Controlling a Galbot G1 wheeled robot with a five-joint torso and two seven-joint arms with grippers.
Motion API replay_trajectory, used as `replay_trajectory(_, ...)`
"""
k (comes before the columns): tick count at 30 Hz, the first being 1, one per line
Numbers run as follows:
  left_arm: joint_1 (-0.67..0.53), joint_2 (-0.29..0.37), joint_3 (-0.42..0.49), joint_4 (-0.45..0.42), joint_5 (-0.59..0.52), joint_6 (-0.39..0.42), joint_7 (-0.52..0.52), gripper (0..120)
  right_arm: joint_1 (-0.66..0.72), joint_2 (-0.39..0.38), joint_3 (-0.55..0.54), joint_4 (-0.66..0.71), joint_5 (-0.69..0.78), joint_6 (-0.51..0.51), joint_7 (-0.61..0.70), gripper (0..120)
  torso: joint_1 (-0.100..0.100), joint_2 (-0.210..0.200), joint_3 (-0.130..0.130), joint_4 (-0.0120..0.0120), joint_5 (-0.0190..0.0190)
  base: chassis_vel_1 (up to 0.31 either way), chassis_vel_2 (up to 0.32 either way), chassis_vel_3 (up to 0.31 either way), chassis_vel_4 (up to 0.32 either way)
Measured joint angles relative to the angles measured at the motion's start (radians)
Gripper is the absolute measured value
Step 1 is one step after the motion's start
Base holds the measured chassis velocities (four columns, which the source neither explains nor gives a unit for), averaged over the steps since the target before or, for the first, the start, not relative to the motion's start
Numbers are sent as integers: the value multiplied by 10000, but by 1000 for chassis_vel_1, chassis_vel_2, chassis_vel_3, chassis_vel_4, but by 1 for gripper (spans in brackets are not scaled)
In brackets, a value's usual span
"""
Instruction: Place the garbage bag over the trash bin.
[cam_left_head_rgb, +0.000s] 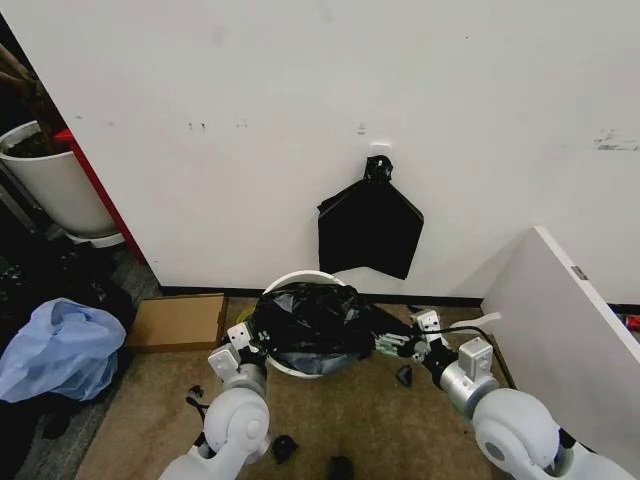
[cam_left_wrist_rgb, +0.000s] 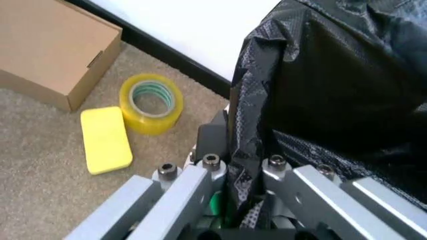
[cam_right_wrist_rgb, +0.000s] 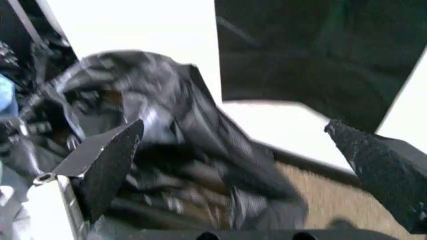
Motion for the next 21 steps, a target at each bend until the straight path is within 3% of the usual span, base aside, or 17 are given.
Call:
replay_trajectory(5,8,-29,3,-59,-13,41,-2,1,-44,-184,-101,46,-1398,455,-364,100,0,0,0,0,-1,0,0,0,0)
replay_trajectory(6,12,-77,18,-143,-32,104,-12,1,-84,-319,-306,115,-2513,712,-594,100,0,0,0,-1,0,0,0,0,0)
replay_trajectory(8,24,-138,56,-246,-41,181,-15,1,-65,-459,-683,222,-3236,831,-810,100,0,0,0,-2,-1,0,0,0,0)
replay_trajectory(11,53,-138,98,-302,33,233,14,1,74,-543,-1110,318,-3417,801,-909,100,0,0,0,-3,-1,0,0,0,0)
replay_trajectory(16,-40,52,337,-303,686,232,291,1,783,-318,-1820,1098,-913,-684,-748,100,0,0,0,0,-2,0,0,0,0)
replay_trajectory(21,-153,108,483,-204,1196,197,398,1,1115,-87,-1920,1283,-69,-1283,-398,100,0,0,1,0,-1,0,0,0,0)
